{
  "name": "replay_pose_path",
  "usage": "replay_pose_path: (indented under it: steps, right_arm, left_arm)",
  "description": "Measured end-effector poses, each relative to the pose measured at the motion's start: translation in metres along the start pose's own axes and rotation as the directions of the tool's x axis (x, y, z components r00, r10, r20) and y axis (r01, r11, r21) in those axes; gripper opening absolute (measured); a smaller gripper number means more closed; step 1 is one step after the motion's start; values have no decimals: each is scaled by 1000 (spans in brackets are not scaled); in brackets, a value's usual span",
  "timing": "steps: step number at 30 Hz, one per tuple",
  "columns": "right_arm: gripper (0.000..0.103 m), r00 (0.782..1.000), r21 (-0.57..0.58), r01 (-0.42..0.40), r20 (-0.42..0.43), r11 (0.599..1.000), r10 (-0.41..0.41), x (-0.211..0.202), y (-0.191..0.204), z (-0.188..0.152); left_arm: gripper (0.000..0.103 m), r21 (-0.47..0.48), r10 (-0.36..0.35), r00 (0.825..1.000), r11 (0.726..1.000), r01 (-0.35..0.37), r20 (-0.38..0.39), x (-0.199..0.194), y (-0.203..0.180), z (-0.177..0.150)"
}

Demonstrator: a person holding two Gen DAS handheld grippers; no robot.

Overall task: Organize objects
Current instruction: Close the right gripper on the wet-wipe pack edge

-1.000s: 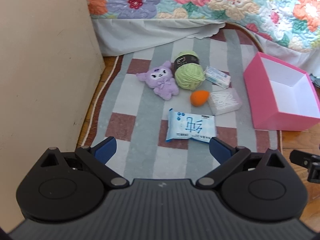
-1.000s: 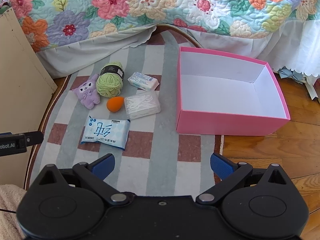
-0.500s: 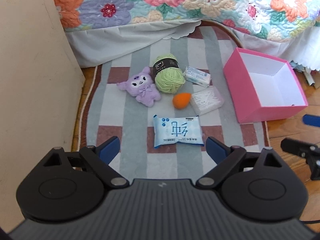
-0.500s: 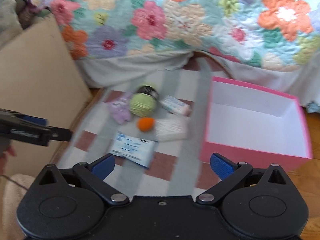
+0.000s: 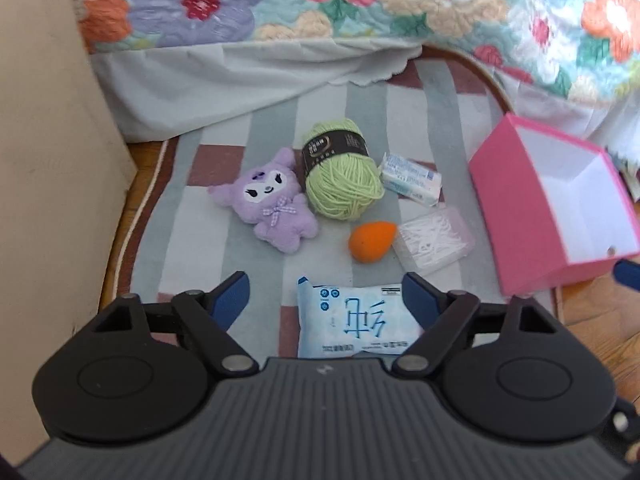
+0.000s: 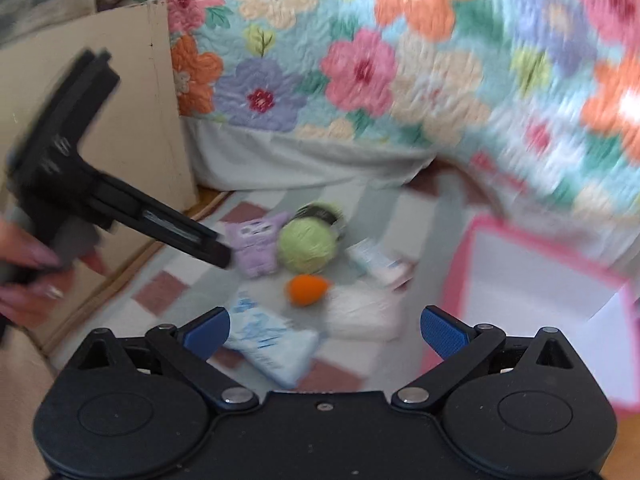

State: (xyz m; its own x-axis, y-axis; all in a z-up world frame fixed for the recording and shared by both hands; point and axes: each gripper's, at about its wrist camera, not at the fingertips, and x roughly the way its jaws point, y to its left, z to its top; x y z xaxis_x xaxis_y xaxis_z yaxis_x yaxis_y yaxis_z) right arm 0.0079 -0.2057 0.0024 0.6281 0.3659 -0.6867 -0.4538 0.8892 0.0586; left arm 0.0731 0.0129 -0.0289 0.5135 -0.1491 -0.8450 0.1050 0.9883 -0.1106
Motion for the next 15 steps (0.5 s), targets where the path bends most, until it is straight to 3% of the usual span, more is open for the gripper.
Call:
replay_pose_path:
  steps: [2, 6, 11, 15]
  right_arm:
    - [103, 998, 31, -54, -19, 998, 54, 10, 1, -5]
    - [98, 996, 9, -53, -77, 999, 54, 43, 6, -19]
    - [90, 985, 112, -78, -143, 991, 94, 85, -5, -40]
    - [82, 980, 202, -87, -159, 975, 120, 106, -12, -49]
  left_arm:
    - [72, 35, 23, 1000, 999, -23, -10, 11, -2, -3]
    - [72, 42, -21, 1000, 999, 21, -14, 31, 2, -11]
    - [72, 59, -6, 999, 998, 8, -34, 53, 3, -19]
    - [70, 29, -39, 997, 999, 41, -62, 66, 8, -24]
